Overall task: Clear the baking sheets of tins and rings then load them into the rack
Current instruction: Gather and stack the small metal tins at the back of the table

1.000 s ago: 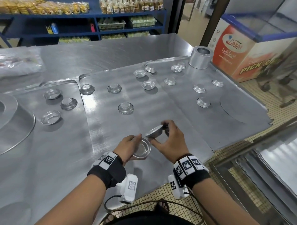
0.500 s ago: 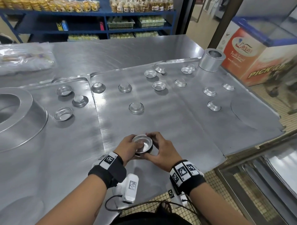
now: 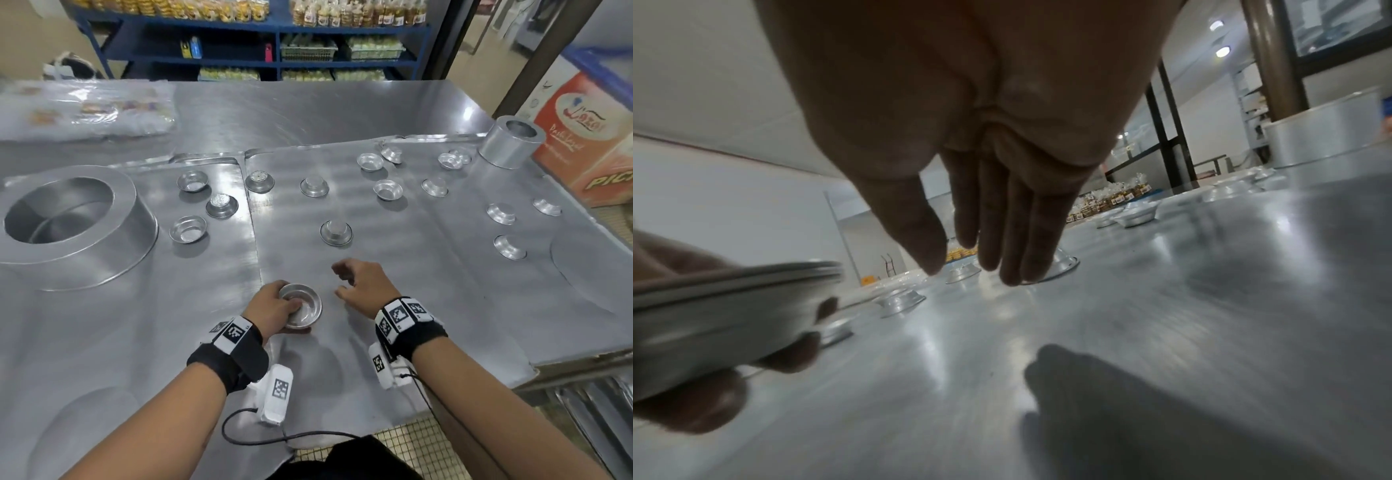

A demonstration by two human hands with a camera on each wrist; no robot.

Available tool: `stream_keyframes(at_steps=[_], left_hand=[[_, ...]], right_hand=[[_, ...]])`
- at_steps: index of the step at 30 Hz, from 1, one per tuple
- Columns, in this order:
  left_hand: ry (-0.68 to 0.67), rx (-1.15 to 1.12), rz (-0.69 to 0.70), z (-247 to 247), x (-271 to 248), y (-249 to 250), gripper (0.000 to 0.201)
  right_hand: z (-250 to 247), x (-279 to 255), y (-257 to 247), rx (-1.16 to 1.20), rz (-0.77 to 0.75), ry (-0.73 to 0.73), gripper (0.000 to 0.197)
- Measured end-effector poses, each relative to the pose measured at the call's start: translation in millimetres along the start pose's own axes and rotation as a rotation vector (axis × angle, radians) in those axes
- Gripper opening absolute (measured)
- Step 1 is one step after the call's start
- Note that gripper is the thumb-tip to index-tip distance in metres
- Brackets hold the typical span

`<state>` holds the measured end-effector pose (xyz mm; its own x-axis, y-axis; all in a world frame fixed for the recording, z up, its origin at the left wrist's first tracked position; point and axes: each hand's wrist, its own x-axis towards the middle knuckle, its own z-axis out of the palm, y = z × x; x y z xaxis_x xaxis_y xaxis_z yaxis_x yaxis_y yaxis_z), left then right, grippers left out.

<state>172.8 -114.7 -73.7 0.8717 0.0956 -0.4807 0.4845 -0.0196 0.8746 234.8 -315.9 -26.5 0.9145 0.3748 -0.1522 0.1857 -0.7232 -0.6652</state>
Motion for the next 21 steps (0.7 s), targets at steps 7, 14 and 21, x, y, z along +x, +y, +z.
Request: stream_keyframes(at_steps=[7, 14, 21], left_hand=[[0.101, -0.112, -0.062, -5.1, -28.3, 32.3, 0.015], [0.268, -0.191, -0.093, 7.7, -32.9, 34.2, 0.014], [0.391, -0.261, -0.124, 32.3, -30.0, 35.0, 0.018]], right_hand=[[-11.3, 77.0, 7.1, -0.268, 0.030, 0.059, 0.047], [-22.9, 140.9, 20.1, -0.426, 0.000, 0.010, 0.062], [-32.4, 165.7, 39.0, -0.484, -0.027, -0.153, 0.065]])
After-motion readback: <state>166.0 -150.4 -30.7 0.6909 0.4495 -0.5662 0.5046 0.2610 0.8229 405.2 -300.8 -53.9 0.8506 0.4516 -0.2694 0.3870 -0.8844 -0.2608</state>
